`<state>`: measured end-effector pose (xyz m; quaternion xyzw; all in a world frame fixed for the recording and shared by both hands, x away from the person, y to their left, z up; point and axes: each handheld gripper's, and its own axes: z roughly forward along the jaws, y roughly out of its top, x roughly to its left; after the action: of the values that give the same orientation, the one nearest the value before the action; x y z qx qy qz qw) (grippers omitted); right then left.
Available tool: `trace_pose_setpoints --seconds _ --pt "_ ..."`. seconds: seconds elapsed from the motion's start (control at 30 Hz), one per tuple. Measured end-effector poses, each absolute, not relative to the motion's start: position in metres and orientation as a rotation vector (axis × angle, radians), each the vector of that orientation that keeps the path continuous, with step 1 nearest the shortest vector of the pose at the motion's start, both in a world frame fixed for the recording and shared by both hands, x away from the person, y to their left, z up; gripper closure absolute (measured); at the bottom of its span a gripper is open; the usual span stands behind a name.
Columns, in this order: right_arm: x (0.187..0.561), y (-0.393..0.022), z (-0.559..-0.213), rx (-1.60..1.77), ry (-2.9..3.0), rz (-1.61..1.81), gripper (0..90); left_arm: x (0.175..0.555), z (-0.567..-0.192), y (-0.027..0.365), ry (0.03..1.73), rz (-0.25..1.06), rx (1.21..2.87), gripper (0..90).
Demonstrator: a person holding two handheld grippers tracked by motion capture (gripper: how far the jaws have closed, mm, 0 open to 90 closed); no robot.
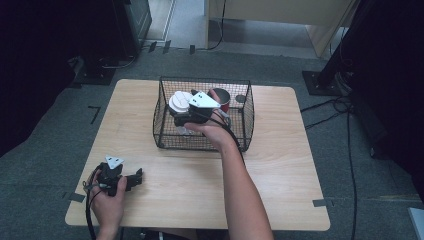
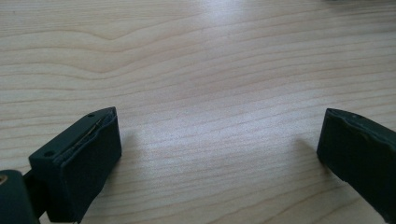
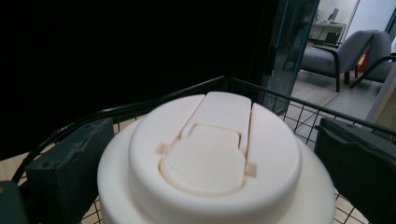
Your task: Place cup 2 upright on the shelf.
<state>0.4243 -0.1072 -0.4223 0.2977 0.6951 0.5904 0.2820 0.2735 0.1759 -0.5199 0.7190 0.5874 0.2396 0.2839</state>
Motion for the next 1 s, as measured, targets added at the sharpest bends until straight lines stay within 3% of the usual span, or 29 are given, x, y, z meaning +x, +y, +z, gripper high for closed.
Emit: trace_pose_setpoints --seconds 1.0 --pt "0.364 -0.146 -0.378 0.772 1.694 1.613 0.1 0.274 -0.52 0.176 1.572 0.642 1.924 0.4"
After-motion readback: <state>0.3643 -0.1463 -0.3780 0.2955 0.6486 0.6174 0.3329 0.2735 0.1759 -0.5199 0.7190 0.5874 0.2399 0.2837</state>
